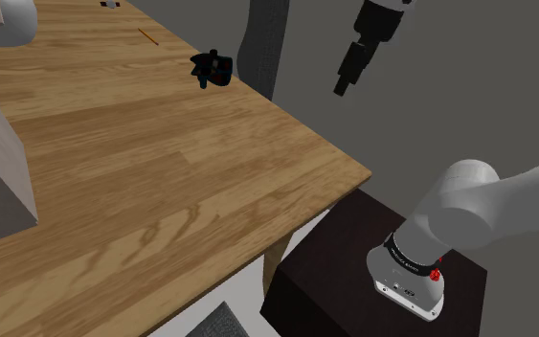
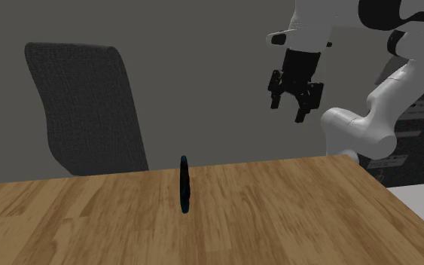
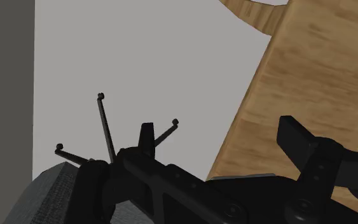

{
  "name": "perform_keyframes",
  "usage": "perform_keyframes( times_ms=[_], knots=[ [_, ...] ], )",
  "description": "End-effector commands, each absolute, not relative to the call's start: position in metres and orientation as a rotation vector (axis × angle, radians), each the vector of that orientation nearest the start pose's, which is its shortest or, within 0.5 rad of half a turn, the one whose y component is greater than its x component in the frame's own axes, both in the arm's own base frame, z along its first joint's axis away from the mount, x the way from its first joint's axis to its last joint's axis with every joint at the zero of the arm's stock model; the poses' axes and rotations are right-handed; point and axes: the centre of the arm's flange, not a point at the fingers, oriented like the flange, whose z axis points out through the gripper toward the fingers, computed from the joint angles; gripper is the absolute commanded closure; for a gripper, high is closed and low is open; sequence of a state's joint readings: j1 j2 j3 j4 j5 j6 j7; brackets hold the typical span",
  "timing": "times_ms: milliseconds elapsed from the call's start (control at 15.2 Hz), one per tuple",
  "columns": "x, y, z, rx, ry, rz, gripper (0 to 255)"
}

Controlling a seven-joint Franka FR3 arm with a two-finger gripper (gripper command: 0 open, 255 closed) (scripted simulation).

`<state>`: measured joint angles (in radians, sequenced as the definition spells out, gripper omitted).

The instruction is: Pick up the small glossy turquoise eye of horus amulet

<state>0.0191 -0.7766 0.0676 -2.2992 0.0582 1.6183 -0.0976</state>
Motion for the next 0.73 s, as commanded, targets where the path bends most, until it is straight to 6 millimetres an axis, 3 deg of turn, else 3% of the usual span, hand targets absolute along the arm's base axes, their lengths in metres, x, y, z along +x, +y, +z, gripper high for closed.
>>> perform_keyframes(
  times_ms=[0,330,660],
  knots=[
    [0.313,0.041,0.618,-3.118,-0.261,-0.148,0],
    [0.381,0.038,0.623,-3.078,-0.624,-0.126,0],
    [0.448,0.051,0.628,-2.997,-0.981,-0.101,0]
  ],
)
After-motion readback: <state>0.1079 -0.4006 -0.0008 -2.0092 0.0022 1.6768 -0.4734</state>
